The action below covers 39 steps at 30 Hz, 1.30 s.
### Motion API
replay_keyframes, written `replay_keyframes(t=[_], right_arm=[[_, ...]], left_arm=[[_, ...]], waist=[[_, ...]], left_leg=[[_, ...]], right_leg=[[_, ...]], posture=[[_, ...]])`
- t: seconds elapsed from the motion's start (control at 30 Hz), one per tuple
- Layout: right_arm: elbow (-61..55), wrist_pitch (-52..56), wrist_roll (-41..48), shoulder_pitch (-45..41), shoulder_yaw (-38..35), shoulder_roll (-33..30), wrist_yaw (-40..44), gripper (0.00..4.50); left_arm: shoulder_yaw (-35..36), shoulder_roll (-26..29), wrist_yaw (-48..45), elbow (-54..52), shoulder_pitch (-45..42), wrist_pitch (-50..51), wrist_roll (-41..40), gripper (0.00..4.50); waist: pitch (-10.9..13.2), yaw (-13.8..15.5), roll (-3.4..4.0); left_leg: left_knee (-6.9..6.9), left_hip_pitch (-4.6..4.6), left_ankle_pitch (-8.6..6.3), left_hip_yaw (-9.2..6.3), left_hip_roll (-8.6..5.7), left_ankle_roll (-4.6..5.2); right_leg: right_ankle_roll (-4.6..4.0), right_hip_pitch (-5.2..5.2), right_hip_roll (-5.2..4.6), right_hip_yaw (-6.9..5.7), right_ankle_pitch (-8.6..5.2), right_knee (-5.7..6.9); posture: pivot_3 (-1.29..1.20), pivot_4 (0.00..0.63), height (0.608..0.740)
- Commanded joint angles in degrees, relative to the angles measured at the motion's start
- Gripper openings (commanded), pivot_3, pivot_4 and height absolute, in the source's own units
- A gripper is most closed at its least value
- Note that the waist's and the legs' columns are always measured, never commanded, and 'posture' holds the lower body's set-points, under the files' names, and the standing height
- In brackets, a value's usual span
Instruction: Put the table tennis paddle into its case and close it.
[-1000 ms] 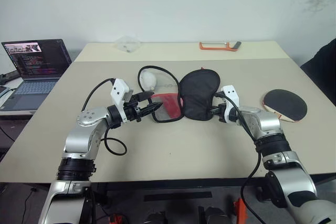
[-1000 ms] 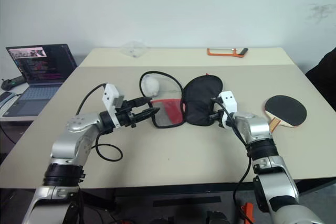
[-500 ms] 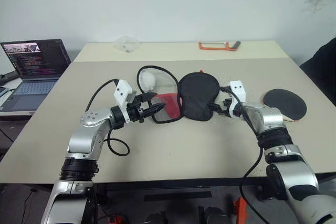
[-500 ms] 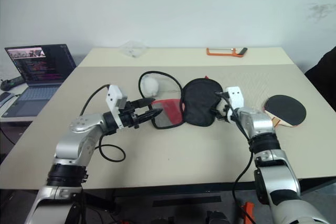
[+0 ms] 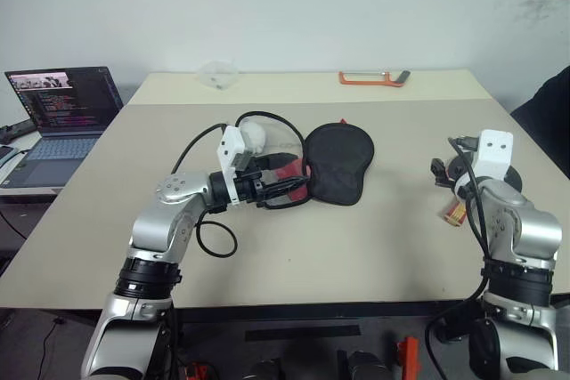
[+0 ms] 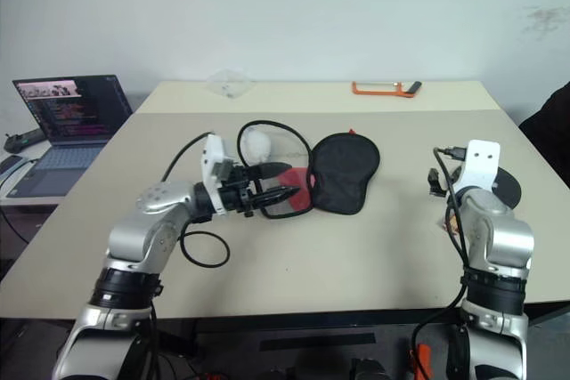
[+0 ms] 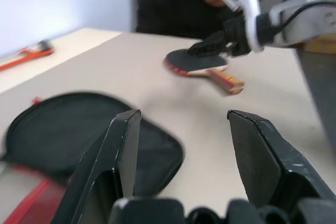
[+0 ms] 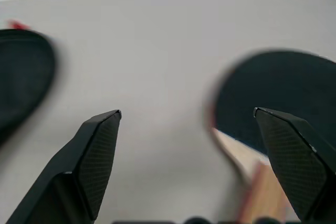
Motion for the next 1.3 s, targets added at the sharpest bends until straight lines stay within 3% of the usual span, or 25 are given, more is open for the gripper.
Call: replay_keyframes(t=[0.03, 0.23, 0.47, 0.97, 1.1, 1.3], right_arm=[[-5.23, 2.22, -2.71, 0.27, -1.42, 1.98, -5.87, 4.47], [-3.35, 1.38, -6.36, -0.48, -5.74, 8.03, -15.61, 4.47], [3.54, -0.05, -5.65, -1.99, -8.67, 10.13, -18.19, 4.47], [21.86, -7.36, -5.08, -5.80, -6.49, 3.86, -12.79, 4.47], [25.63, -9.38, -4.78, -5.57, -6.29, 1.09, -12.16, 3.59], [26.62, -10.56, -3.48, -4.96, -1.08, -3.15, -3.91, 1.66]], left_arm=[[-1.04, -1.07, -1.35, 1.00, -1.88, -1.70, 0.47, 2.88], [-2.39, -2.48, -2.66, 3.62, -3.25, -3.64, 1.67, 2.88], [-2.68, -2.77, -3.25, 4.76, -3.66, -5.06, 2.48, 2.88], [-1.96, -2.36, -3.12, 5.87, -3.67, -6.41, 3.48, 2.88], [-1.81, -2.08, -3.08, 6.01, -3.56, -6.59, 3.64, 2.88], [-1.57, -1.52, -3.25, 5.74, -3.25, -6.45, 3.52, 2.88]], waist=[[-0.01, -0.06, 0.02], [-0.01, -0.04, 0.03], [-0.03, -0.27, 0.05], [-0.03, -0.62, 0.06], [-0.04, -0.47, 0.05], [-0.04, 0.01, 0.05]], left_leg=[[0.00, 0.02, 0.00, 0.03, 0.00, 0.00], [-0.01, 0.02, 0.01, 0.04, 0.00, 0.00], [-0.03, 0.05, 0.01, 0.08, 0.01, 0.01], [0.00, 0.10, 0.01, 0.10, 0.00, 0.04], [0.02, 0.24, 0.06, 0.10, -0.02, 0.15], [0.06, 0.22, 0.10, 0.14, -0.05, 0.21]], right_leg=[[0.00, 0.00, 0.00, 0.02, 0.00, 0.01], [0.00, 0.01, 0.02, 0.01, 0.00, 0.00], [0.00, 0.02, 0.02, 0.03, 0.00, -0.01], [0.01, 0.12, 0.03, 0.05, 0.01, -0.04], [0.10, 0.33, 0.02, 0.02, 0.07, -0.07], [0.16, 0.36, -0.01, 0.02, 0.15, -0.09]], posture=[[0.00, 0.150, 0.740], [0.00, 0.150, 0.740], [0.00, 0.150, 0.740], [0.00, 0.150, 0.740], [0.00, 0.150, 0.740], [0.00, 0.150, 0.740]])
